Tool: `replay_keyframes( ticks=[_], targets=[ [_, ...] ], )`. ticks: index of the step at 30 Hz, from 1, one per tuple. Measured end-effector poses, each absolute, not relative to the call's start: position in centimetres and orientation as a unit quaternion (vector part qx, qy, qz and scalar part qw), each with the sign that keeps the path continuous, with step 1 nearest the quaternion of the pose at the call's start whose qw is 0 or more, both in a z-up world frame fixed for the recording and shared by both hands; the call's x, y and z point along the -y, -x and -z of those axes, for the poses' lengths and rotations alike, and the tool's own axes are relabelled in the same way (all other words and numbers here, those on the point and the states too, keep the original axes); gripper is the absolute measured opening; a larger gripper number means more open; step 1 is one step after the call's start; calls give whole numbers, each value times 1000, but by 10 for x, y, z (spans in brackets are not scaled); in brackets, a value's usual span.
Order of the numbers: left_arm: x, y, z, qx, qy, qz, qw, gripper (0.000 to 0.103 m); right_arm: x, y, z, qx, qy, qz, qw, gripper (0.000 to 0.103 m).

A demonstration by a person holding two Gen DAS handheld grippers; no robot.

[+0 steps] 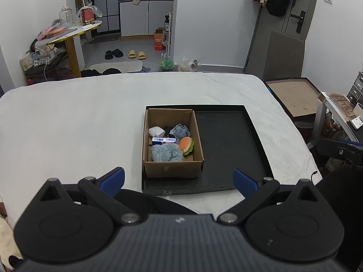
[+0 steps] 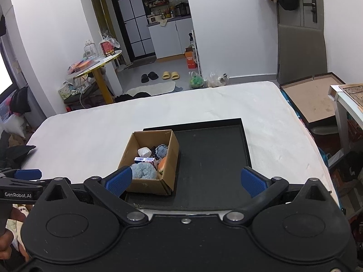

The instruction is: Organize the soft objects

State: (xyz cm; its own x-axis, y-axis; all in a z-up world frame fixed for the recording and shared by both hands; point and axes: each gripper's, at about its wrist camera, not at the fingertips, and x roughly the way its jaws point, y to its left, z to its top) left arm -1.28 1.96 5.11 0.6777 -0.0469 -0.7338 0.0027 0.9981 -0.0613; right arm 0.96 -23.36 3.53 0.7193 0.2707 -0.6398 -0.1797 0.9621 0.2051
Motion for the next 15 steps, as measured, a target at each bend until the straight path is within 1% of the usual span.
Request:
replay_keyframes(
  ticks=[15],
  targets=[
    [-17,21,-46,-403,21,22,915,101,226,-1,-32,-356,-60,-144,921,103]
  ],
)
